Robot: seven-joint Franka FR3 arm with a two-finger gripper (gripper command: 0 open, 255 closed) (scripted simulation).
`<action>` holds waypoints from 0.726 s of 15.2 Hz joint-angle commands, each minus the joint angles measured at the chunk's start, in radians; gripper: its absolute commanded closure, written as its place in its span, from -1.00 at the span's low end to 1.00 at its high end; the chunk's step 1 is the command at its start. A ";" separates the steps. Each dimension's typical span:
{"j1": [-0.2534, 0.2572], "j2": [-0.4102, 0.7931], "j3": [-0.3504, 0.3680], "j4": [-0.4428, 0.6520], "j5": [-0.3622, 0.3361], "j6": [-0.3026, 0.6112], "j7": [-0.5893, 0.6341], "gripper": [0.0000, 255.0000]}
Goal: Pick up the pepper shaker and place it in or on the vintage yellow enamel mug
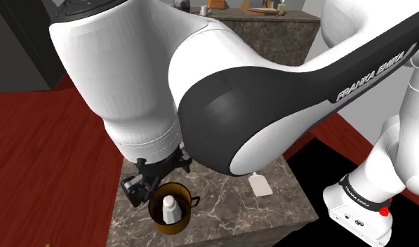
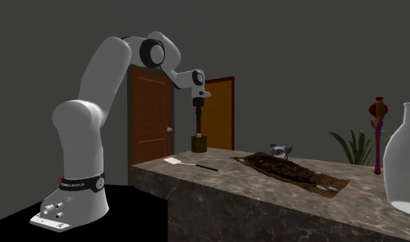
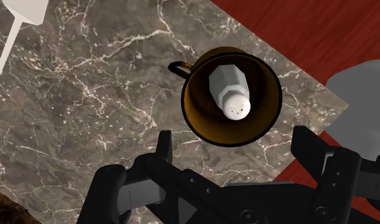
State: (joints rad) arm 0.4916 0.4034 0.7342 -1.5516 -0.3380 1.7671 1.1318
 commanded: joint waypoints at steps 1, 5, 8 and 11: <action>0.008 -0.002 0.003 0.050 0.004 -0.050 -0.006 -1.00; 0.023 0.002 0.005 0.116 0.005 -0.111 -0.011 -1.00; 0.023 0.003 0.005 0.116 0.004 -0.111 -0.011 -1.00; 0.023 0.003 0.005 0.116 0.004 -0.111 -0.011 -1.00</action>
